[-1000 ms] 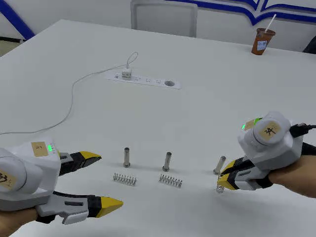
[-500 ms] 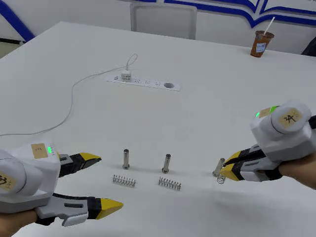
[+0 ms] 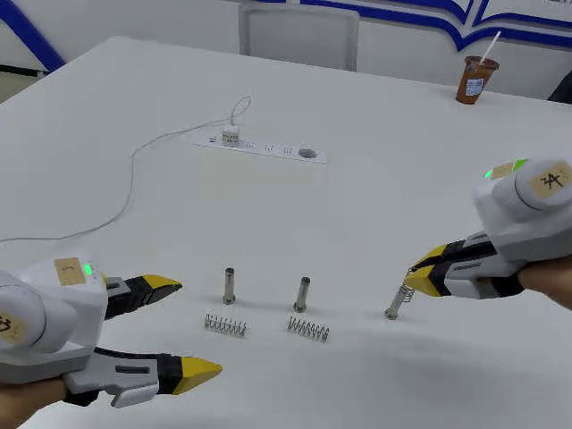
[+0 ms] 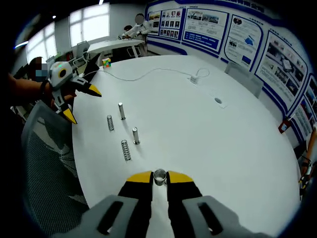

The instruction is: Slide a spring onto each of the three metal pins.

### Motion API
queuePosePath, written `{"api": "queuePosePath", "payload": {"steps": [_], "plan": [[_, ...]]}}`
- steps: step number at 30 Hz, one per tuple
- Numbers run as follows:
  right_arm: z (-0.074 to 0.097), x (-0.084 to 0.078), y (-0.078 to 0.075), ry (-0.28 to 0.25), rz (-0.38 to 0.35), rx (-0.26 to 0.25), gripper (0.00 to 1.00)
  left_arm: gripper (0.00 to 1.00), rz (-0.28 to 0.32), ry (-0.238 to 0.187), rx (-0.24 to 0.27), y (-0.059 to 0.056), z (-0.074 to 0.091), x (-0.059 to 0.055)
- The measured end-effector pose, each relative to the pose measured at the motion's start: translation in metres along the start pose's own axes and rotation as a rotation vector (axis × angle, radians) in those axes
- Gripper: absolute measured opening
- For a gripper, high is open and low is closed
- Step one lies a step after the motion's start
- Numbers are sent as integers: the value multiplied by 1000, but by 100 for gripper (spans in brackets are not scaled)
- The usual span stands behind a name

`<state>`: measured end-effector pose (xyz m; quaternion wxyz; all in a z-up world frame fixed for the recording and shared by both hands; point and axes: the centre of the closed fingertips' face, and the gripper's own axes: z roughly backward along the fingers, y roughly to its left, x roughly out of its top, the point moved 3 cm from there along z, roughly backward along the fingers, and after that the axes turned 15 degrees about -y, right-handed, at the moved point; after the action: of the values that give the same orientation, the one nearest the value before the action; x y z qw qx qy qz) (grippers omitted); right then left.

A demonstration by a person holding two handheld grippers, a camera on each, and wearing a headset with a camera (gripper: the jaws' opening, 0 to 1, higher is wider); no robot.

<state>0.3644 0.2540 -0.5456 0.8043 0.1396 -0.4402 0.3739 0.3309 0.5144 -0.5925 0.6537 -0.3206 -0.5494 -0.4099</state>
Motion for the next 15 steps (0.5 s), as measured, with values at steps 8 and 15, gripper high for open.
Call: {"api": "queuePosePath", "payload": {"steps": [8, 15], "plan": [[2, 2, -7, -6, -5, -21, 12, 69, 7, -6, 11, 1, 1, -1], [-3, -3, -12, -5, -15, -31, 12, 69, 13, -8, 17, 2, 2, -2]]}}
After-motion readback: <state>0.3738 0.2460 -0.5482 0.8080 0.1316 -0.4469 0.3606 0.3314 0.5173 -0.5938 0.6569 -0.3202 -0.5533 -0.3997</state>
